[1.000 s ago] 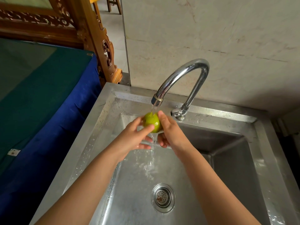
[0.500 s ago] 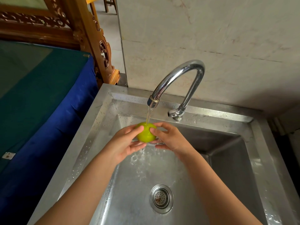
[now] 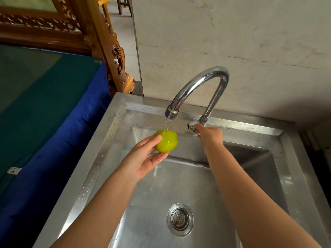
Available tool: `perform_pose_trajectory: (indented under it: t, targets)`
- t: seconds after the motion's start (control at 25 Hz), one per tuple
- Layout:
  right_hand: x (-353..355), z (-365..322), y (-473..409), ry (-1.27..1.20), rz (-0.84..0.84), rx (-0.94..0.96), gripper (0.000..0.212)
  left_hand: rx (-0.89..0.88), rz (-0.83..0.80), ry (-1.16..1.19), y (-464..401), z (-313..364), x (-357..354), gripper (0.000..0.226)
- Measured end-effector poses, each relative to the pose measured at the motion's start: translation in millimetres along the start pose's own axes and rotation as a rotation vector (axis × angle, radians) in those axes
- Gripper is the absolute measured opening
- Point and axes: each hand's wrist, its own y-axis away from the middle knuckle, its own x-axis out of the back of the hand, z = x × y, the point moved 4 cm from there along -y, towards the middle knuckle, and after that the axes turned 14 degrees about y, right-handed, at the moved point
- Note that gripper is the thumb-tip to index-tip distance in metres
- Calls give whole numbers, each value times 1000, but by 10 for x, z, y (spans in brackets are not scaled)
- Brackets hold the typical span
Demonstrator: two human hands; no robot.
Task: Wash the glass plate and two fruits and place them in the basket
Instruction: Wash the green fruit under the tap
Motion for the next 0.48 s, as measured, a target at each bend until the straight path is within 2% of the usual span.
perform_pose_trajectory:
  t: [0.16,0.32,0.44,0.48]
  targets:
    - [6,220,72,11,-43,-53,20,12,18,11,20,-23,-13,15]
    - [19,305,327,49,-69,-38,37,22,13,-6,57,-48,-34,17]
    - [24,242,795,-99,-335,112,21,5,15,-97,123,-49,-90,15]
    - [57,198,951,-129,-437,193,23,4,3,-144,160,-54,-126,14]
